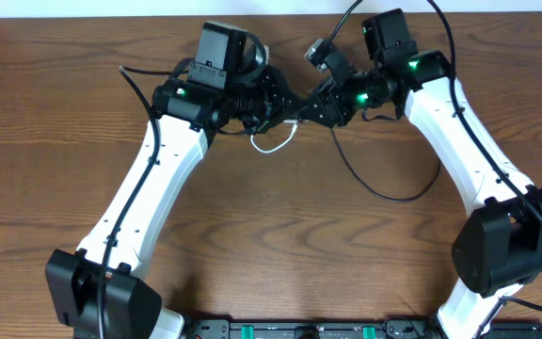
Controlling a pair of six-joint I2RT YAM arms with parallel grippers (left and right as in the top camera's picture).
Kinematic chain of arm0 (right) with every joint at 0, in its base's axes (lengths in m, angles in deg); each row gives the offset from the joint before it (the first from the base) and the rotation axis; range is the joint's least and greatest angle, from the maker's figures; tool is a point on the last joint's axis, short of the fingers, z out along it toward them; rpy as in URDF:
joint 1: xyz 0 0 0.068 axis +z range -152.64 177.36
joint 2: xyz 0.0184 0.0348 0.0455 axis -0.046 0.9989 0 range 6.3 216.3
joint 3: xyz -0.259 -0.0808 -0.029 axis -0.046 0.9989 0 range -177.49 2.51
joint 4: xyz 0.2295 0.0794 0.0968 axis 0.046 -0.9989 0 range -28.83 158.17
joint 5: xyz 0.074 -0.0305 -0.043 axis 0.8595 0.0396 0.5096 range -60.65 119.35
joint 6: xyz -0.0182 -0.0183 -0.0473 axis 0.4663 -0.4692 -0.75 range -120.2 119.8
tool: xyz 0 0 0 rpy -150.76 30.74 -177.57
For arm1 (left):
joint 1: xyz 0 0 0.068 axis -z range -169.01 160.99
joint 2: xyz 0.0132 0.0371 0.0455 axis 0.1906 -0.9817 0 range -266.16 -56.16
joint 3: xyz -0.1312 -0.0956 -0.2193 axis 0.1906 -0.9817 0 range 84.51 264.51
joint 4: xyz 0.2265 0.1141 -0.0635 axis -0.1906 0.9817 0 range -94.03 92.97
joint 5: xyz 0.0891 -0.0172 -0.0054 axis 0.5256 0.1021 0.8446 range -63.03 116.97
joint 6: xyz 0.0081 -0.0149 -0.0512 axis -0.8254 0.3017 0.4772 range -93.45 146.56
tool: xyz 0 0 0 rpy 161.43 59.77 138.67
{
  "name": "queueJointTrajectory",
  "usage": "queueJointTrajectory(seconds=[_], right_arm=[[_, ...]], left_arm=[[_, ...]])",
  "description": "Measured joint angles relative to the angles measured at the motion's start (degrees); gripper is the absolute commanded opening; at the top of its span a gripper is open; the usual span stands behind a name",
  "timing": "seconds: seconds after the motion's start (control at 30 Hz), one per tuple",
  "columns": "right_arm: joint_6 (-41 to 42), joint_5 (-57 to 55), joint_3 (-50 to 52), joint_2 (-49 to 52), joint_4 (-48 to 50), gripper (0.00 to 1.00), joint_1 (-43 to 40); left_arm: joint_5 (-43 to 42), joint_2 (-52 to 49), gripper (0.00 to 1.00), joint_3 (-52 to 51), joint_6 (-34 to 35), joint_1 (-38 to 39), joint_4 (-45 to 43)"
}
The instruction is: Untangle cables
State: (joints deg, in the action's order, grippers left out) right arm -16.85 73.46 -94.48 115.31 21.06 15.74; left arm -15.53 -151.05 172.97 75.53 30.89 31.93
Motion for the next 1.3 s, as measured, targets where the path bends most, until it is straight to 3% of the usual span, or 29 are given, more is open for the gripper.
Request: queueJointTrajectory(seconds=[0.33,0.6,1.0,1.3], right_arm=[[7.5,2.9,0.0,0.0,5.0,0.18,0.1],[15.2,2.1,0.1,-0.5,8.2,0.17,-0.1],[19.1,-0.7,-0.5,-1.8,9.0,0.17,0.2],[19.2,-2.3,-0.4,-1.1,8.4,0.17,0.8]], left_arm=[[-13.9,-0.2,0.07,-0.1,-5.7,-0.8,-8.0],[-17.9,-0.8,0.08,-0.7,-9.0,-2.0,-14.0],[-37.6,-2.5,0.08,-2.4,-0.9,-0.4,-45.9],[-41.4,-2.1,0.08,-2.4,1.0,0.7,-48.2]])
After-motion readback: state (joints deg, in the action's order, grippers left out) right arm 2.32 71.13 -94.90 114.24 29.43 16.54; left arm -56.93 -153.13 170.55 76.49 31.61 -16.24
